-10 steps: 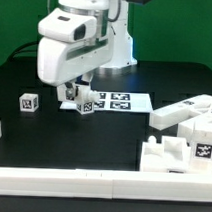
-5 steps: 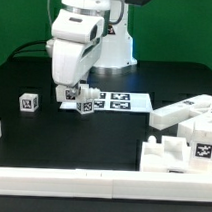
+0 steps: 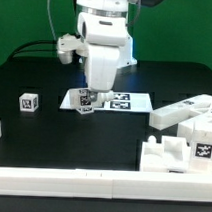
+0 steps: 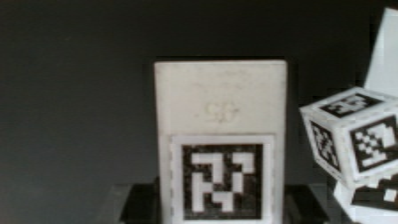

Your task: Assemble chair

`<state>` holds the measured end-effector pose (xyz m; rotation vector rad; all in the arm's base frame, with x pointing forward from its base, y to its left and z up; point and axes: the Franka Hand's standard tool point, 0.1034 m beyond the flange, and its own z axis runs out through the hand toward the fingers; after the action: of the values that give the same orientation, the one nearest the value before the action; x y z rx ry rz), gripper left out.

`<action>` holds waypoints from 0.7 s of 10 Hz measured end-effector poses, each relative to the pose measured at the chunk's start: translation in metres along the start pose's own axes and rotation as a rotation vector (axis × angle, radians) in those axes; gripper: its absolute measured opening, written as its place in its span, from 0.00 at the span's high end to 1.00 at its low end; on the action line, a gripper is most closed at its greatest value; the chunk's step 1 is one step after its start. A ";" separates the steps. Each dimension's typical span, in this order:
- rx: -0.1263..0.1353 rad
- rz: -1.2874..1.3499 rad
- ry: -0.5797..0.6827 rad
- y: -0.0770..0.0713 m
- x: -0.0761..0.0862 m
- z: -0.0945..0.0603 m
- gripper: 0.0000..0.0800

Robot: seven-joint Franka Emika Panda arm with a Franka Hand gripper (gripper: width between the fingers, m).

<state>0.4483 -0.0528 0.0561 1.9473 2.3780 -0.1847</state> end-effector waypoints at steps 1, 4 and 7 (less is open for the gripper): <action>0.004 -0.028 -0.003 -0.002 -0.003 0.001 0.64; 0.012 -0.217 -0.026 -0.004 -0.009 0.002 0.64; 0.048 -0.516 -0.029 0.035 -0.017 -0.001 0.64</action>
Offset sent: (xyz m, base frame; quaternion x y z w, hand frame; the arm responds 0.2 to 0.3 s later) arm 0.0000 0.0000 0.0000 0.0000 0.0000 -0.1938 0.9810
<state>0.4863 -0.0622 0.0570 1.2913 2.8253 -0.2912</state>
